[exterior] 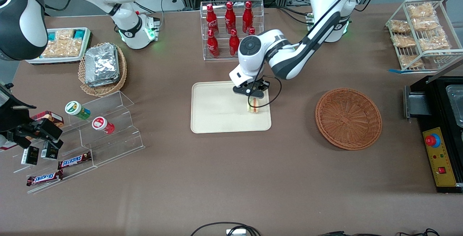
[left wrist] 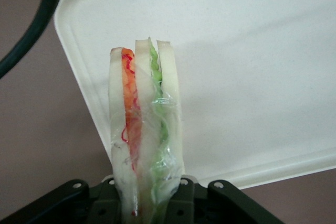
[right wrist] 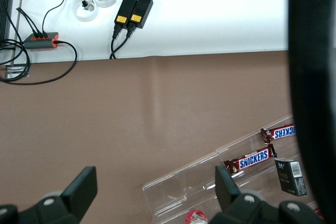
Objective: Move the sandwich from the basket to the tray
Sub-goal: 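Lower the sandwich onto the cream tray with the left gripper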
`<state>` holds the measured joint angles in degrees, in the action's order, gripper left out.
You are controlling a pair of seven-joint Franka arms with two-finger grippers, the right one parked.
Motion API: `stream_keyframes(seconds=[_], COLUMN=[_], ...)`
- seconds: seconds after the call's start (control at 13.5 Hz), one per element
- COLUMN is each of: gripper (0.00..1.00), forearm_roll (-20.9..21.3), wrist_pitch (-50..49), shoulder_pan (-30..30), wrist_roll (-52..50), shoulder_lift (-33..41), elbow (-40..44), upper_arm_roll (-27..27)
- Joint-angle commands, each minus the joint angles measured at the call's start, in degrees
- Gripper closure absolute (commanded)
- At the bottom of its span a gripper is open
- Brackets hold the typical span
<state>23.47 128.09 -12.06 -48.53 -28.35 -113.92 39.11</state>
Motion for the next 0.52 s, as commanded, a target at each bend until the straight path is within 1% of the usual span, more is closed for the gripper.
stream_keyframes(seconds=[0.0,0.3,0.37,0.44], gripper=[1.00,1.00,0.80,0.35], forearm_roll=[1.9,6.0,6.0,6.1], wrist_pitch=[0.9,1.2,1.2,1.0], shoulder_pan=[-0.8,-1.5,-1.5,-1.7], wrist_roll=[-2.6,-6.0,-7.5,-9.5], shoulder_lift=[-4.9,-7.2,-7.3,-7.3], elbow=[3.0,3.3,3.3,3.3], upper_arm_roll=[-0.3,-0.4,-0.3,-0.4])
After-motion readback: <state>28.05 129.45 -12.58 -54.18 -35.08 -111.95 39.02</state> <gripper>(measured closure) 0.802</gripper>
